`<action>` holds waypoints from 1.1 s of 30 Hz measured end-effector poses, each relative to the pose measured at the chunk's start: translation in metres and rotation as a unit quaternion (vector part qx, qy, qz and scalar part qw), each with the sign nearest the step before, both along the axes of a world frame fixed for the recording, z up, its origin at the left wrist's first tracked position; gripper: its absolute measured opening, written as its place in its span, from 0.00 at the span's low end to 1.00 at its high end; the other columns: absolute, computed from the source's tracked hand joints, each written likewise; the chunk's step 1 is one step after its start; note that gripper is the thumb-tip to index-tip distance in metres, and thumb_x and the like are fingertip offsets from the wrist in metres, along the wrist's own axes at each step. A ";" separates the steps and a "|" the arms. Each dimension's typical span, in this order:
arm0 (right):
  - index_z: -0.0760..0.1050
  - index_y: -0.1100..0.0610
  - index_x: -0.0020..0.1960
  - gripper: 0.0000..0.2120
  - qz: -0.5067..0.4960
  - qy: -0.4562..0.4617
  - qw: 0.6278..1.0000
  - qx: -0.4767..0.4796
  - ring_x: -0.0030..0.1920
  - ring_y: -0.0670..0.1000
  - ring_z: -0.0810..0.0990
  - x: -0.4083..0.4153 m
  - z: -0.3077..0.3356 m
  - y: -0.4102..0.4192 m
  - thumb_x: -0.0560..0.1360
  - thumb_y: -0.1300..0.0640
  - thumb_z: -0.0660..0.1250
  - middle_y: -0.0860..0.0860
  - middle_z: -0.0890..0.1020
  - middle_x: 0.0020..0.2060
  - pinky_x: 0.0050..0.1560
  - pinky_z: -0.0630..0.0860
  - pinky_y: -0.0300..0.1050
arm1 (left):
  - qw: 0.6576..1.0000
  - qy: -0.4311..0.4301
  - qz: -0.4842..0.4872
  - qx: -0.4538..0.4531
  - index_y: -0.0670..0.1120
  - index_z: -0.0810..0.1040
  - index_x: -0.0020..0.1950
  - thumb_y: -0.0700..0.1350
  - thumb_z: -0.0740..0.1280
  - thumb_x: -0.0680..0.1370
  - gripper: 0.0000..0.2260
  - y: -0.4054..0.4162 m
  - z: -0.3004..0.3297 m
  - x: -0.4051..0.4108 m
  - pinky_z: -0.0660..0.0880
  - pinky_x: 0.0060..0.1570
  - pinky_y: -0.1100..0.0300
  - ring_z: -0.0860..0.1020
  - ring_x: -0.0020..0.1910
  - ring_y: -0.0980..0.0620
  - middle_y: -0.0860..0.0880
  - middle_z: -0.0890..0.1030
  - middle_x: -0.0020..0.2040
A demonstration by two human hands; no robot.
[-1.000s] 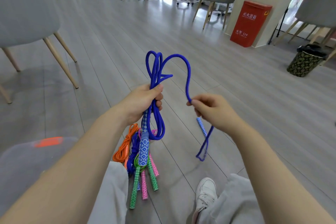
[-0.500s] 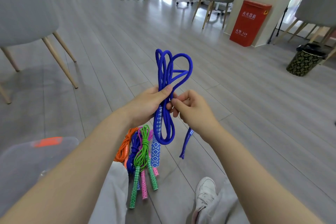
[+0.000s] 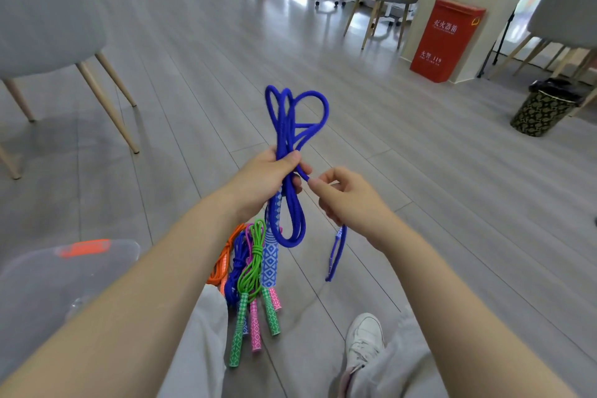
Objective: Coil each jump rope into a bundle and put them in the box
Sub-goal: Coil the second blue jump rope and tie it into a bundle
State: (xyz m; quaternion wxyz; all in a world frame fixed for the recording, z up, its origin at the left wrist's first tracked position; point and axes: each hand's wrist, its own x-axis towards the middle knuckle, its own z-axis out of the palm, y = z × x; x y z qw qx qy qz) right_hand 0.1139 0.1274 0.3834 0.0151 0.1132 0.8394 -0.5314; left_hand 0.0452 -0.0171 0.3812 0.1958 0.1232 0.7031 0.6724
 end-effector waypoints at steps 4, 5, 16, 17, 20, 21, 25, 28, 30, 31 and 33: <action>0.77 0.59 0.47 0.15 0.008 -0.014 1.000 0.019 0.30 0.48 0.71 0.002 0.005 0.018 0.76 0.45 0.66 0.49 0.76 0.29 0.34 0.72 0.44 | 0.991 -0.054 0.082 0.087 0.41 0.75 0.44 0.43 0.58 0.83 0.11 -0.007 0.007 -0.010 0.81 0.39 0.59 0.81 0.37 0.52 0.48 0.80 0.36; 0.77 0.59 0.47 0.15 0.014 -0.022 0.999 0.026 0.29 0.47 0.71 0.003 0.005 0.024 0.76 0.46 0.67 0.49 0.75 0.29 0.34 0.72 0.43 | 0.986 -0.072 0.102 0.110 0.42 0.74 0.42 0.42 0.58 0.83 0.12 -0.010 0.007 -0.014 0.80 0.39 0.58 0.81 0.38 0.51 0.48 0.79 0.34; 0.80 0.56 0.45 0.12 0.002 -0.042 0.996 0.078 0.34 0.48 0.73 0.014 0.009 0.084 0.74 0.47 0.69 0.49 0.76 0.33 0.40 0.73 0.43 | 0.887 -0.157 0.334 0.279 0.45 0.65 0.36 0.41 0.56 0.82 0.14 -0.040 0.008 -0.043 0.74 0.37 0.56 0.72 0.19 0.54 0.52 0.70 0.19; 0.80 0.56 0.45 0.10 -0.001 -0.043 0.996 0.082 0.35 0.48 0.72 0.014 0.010 0.089 0.75 0.49 0.69 0.49 0.76 0.33 0.40 0.72 0.43 | 0.885 -0.131 0.364 0.259 0.45 0.65 0.36 0.40 0.56 0.81 0.14 -0.042 0.010 -0.041 0.75 0.37 0.55 0.73 0.21 0.54 0.53 0.70 0.18; 0.80 0.55 0.45 0.06 -0.033 -0.029 0.995 0.093 0.36 0.49 0.72 0.015 0.010 0.100 0.76 0.54 0.67 0.48 0.76 0.32 0.41 0.72 0.45 | 0.884 -0.056 0.417 0.206 0.48 0.65 0.38 0.40 0.55 0.81 0.12 -0.044 0.017 -0.036 0.77 0.42 0.53 0.74 0.28 0.51 0.54 0.71 0.19; 0.80 0.55 0.44 0.05 -0.053 -0.018 0.994 0.094 0.37 0.49 0.72 0.015 0.010 0.102 0.76 0.55 0.67 0.48 0.76 0.33 0.40 0.72 0.45 | 0.888 -0.039 0.415 0.195 0.47 0.65 0.40 0.41 0.56 0.82 0.10 -0.044 0.016 -0.037 0.77 0.41 0.53 0.74 0.28 0.51 0.55 0.71 0.21; 0.79 0.53 0.44 0.05 -0.105 0.027 0.990 0.086 0.36 0.50 0.71 0.012 0.011 0.097 0.76 0.55 0.66 0.48 0.76 0.33 0.41 0.70 0.47 | 0.934 0.017 0.346 0.092 0.48 0.68 0.42 0.45 0.57 0.81 0.08 -0.039 0.008 -0.039 0.75 0.41 0.52 0.74 0.29 0.51 0.54 0.74 0.24; 0.80 0.54 0.44 0.04 -0.094 0.062 0.992 0.056 0.33 0.46 0.71 0.011 0.016 0.083 0.76 0.55 0.67 0.47 0.76 0.31 0.38 0.69 0.44 | 0.958 0.038 0.276 0.067 0.47 0.70 0.46 0.44 0.58 0.81 0.05 -0.030 0.008 -0.030 0.73 0.38 0.54 0.73 0.30 0.53 0.52 0.77 0.36; 0.80 0.55 0.46 0.04 -0.075 0.087 0.993 0.041 0.31 0.44 0.71 0.011 0.017 0.072 0.77 0.56 0.67 0.47 0.76 0.31 0.37 0.69 0.41 | 0.973 0.029 0.221 0.063 0.48 0.71 0.49 0.44 0.57 0.82 0.04 -0.024 0.009 -0.024 0.74 0.36 0.56 0.73 0.31 0.53 0.50 0.81 0.43; 0.80 0.55 0.46 0.04 -0.063 0.100 0.992 0.037 0.29 0.43 0.70 0.011 0.017 0.065 0.77 0.56 0.67 0.48 0.75 0.31 0.36 0.69 0.40 | 0.979 0.026 0.194 0.058 0.49 0.71 0.51 0.44 0.57 0.82 0.04 -0.022 0.009 -0.021 0.74 0.36 0.57 0.73 0.31 0.53 0.49 0.82 0.45; 0.80 0.54 0.47 0.04 -0.037 0.124 0.991 0.034 0.29 0.44 0.69 0.011 0.015 0.052 0.77 0.55 0.67 0.50 0.73 0.30 0.34 0.68 0.41 | 0.989 0.041 0.139 0.026 0.48 0.72 0.54 0.45 0.57 0.83 0.05 -0.019 0.008 -0.016 0.76 0.39 0.55 0.74 0.33 0.53 0.50 0.84 0.48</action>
